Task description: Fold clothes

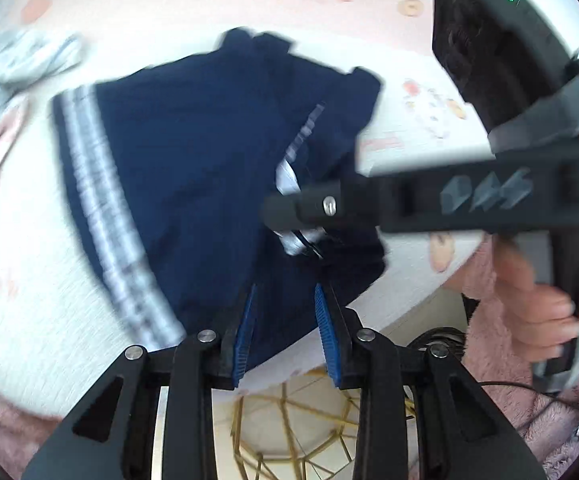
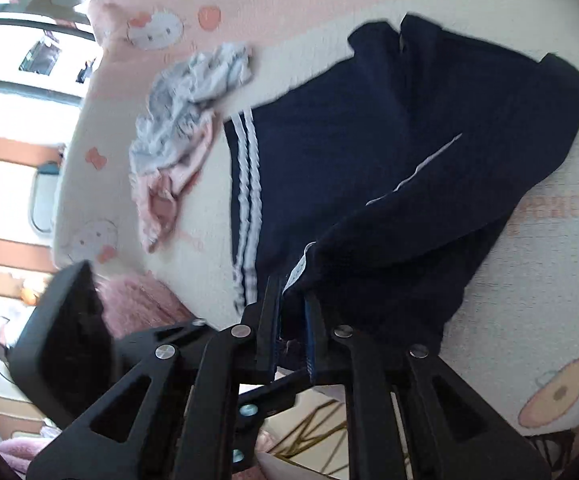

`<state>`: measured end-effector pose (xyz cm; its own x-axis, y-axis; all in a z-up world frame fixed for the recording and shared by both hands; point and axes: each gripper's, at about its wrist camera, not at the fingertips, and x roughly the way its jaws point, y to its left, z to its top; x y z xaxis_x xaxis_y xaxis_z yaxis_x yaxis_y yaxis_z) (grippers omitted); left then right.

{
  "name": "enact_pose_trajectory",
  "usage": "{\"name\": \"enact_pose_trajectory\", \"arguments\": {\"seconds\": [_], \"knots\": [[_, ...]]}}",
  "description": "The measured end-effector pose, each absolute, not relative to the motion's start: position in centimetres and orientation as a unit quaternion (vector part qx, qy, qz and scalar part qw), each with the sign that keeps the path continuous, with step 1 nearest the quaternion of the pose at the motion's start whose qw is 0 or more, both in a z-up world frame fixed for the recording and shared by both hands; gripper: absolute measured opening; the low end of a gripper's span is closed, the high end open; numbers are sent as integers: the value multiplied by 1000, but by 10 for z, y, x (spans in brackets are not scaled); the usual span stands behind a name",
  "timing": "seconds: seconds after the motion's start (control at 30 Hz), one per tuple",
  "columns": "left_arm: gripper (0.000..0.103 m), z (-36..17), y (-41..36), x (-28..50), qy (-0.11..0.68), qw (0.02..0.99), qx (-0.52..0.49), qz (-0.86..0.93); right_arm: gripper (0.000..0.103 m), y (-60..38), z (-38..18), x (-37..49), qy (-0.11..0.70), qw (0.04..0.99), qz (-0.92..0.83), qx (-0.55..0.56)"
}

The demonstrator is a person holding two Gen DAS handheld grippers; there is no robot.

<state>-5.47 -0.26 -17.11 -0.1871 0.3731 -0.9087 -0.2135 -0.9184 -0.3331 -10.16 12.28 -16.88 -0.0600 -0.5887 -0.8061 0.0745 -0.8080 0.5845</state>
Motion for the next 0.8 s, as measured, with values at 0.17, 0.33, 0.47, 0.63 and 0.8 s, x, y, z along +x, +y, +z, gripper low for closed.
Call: {"name": "enact_pose_trajectory", "arguments": {"seconds": [0.17,0.33,0.47,0.63,0.8], "knots": [[32,-175,-56,-59,-191,174,-607,751,19,123,-191,-88,-203,234,-675,670],[32,-182,-48,-75,-227,222,-608,727,21,167,-152,-64,-257,208,-720,611],[32,-193,-29,-79,-213,213,-637,710,26,192,-143,-47,-224,153,-763,587],[32,-198,-45,-79,-249,194,-636,704,26,189,-184,-39,-183,129,-748,625],[32,-203,-48,-87,-282,205,-622,701,24,176,-194,-35,-136,124,-741,646]]}}
